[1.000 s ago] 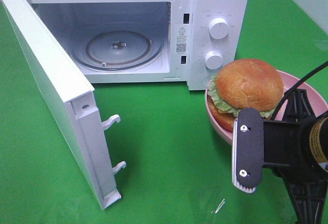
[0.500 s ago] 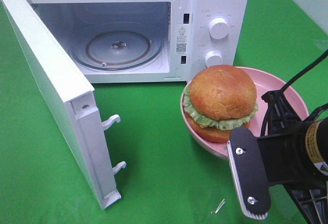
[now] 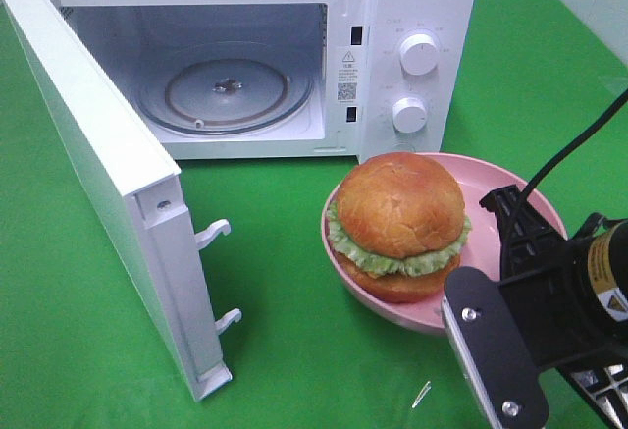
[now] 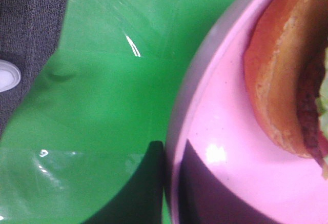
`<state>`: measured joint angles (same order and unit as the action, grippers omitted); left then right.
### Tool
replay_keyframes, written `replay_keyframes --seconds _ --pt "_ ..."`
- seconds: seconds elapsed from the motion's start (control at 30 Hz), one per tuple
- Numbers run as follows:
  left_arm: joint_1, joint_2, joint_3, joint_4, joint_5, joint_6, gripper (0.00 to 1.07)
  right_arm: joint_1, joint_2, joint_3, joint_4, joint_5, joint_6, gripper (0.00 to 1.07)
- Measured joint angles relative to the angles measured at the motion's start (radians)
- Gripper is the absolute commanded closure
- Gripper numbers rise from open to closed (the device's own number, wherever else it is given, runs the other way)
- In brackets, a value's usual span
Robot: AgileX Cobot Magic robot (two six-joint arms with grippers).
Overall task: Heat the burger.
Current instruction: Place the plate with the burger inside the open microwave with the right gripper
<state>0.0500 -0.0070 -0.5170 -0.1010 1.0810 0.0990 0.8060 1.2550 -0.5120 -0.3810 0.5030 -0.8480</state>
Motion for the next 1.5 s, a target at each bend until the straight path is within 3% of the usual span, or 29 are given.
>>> replay_keyframes --seconds 0.4,0.83,1.23,1.5 --pt "0.000 0.000 0.000 0.000 0.000 0.000 0.06 -0.130 0.001 -0.104 0.183 0.001 -0.352 1.07" --pt "0.000 0.000 0.000 0.000 0.000 0.000 0.06 -0.173 0.001 -0.110 0.344 0.000 -0.666 1.06" --pt "0.000 0.000 0.000 0.000 0.000 0.000 0.06 -0.173 0.013 -0.113 0.328 -0.074 -0.673 1.05" --pt "0.000 0.000 0.000 0.000 0.000 0.000 0.06 -0.173 0.130 -0.207 0.327 -0.097 -0.673 1.05"
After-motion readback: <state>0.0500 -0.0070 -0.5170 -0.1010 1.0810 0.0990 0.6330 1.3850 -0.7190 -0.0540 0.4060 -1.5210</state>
